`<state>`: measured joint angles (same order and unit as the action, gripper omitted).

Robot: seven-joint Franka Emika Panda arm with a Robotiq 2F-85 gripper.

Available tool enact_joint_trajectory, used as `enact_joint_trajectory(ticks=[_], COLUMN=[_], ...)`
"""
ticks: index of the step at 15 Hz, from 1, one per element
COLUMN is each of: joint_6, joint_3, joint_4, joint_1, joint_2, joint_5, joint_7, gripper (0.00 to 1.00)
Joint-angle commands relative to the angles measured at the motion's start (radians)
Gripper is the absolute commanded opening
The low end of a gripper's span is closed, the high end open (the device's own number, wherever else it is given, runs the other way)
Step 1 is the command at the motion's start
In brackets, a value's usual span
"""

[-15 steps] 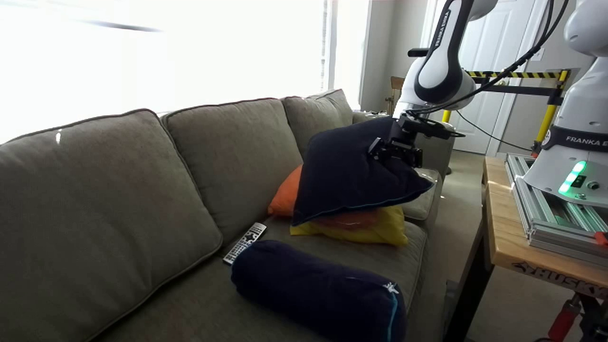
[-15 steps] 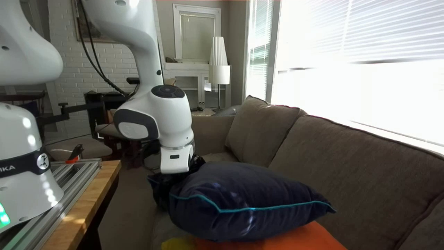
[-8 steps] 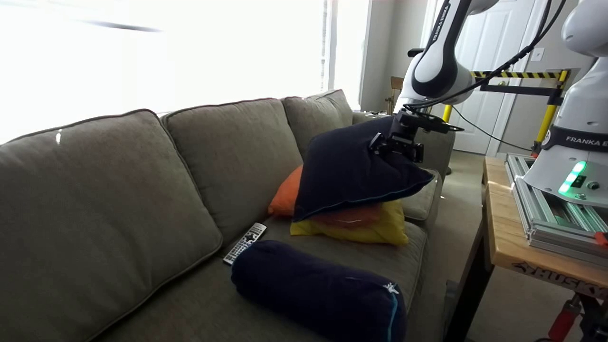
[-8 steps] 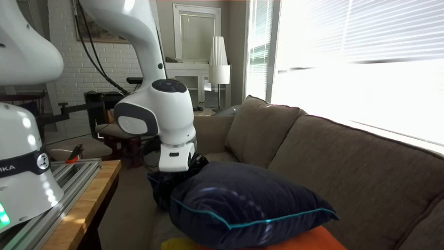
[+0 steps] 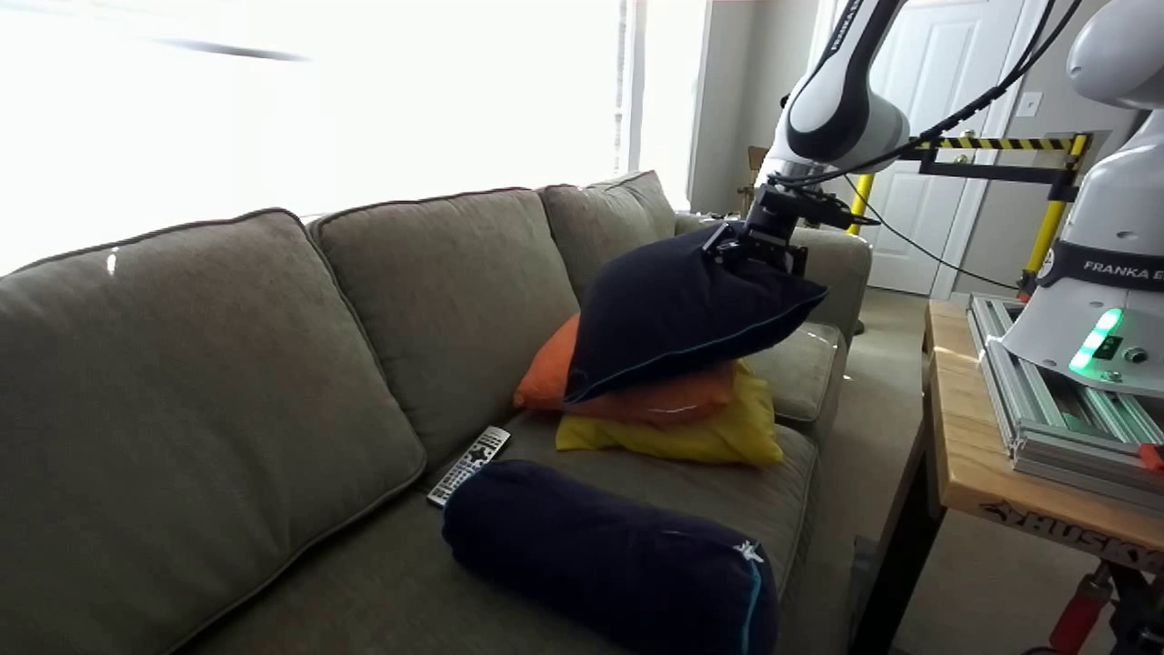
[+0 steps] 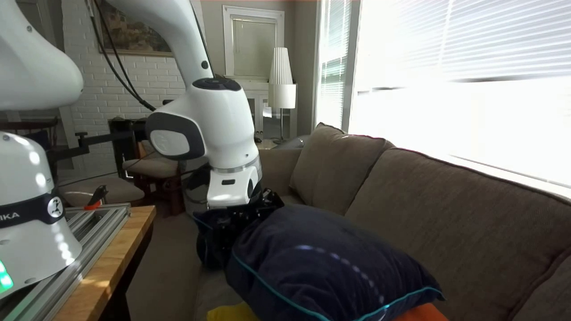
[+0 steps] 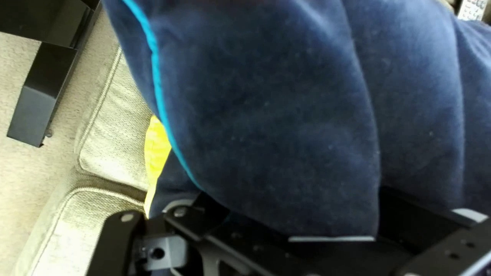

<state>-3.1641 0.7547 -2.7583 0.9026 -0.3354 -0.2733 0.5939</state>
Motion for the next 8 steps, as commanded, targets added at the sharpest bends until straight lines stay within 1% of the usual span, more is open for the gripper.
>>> enact_joint_trajectory(ticks=[1, 4, 6, 7, 8], joint_6=[0.022, 0.011, 0.002, -0.003, -0.009], joint_3=[0.090, 0.181, 0.261, 0.313, 0.349], joint_4=[0.000, -0.001, 0.002, 0.008, 0.011], joint_1=[0.086, 0.166, 0.241, 0.287, 0.323], joint_2=[0.088, 0.123, 0.135, 0.127, 0.116], joint_5=[-0.019, -0.016, -0.017, -0.016, -0.010], joint_7=[-0.001, -0.002, -0.007, -0.014, -0.023], gripper=[1.00, 1.00, 1.00, 1.00, 1.00])
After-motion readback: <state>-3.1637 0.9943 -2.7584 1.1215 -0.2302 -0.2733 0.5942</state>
